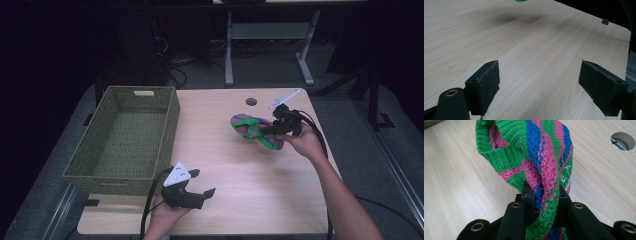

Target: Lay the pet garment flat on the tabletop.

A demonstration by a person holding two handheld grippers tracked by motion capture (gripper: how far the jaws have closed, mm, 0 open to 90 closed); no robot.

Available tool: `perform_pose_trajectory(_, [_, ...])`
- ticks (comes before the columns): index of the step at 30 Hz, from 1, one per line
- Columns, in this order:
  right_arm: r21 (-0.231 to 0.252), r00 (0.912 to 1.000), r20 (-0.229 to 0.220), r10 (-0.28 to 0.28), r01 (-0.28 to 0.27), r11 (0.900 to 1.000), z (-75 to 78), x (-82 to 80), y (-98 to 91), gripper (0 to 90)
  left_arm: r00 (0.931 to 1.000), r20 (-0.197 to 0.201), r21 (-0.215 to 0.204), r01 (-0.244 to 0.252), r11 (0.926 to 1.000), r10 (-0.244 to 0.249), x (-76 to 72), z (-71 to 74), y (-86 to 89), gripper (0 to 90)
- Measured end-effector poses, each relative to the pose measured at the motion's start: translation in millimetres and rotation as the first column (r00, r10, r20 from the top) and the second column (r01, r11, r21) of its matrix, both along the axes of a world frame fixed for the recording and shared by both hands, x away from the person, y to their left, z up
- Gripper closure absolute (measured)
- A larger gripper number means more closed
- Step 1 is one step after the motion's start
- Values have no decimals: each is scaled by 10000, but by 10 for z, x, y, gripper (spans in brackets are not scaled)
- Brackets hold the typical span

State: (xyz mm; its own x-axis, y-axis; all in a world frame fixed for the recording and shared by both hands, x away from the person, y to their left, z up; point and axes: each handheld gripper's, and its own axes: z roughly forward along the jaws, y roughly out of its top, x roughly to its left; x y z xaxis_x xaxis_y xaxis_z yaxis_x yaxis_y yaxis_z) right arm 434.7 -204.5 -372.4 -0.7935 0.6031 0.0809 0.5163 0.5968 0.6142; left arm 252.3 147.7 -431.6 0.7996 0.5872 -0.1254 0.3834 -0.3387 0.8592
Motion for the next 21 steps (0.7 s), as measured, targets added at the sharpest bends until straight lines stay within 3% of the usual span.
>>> perform_pose_trajectory(5, [387, 9997, 61, 234, -236, 9990, 101, -80, -5, 754, 10000, -1, -52, 29, 10000, -29, 0, -1, -8, 165])
perform_pose_trajectory(10, [347, 9990, 141, 417, -421, 9985, 146, -146, 5, 753, 10000, 31, -34, 0, 10000, 0, 4, 3, 8, 165])
perform_pose_trajectory(13, [707, 9983, -3, 581, -579, 9958, 168, -195, 5, 753, 10000, 25, -60, -42, 10000, 43, 5, 9, 24, 165])
perform_pose_trajectory(21, [672, 9962, 226, 841, -855, 9941, 256, -322, 8, 753, 9999, 32, -135, -136, 9998, 136, 9, 18, 55, 165])
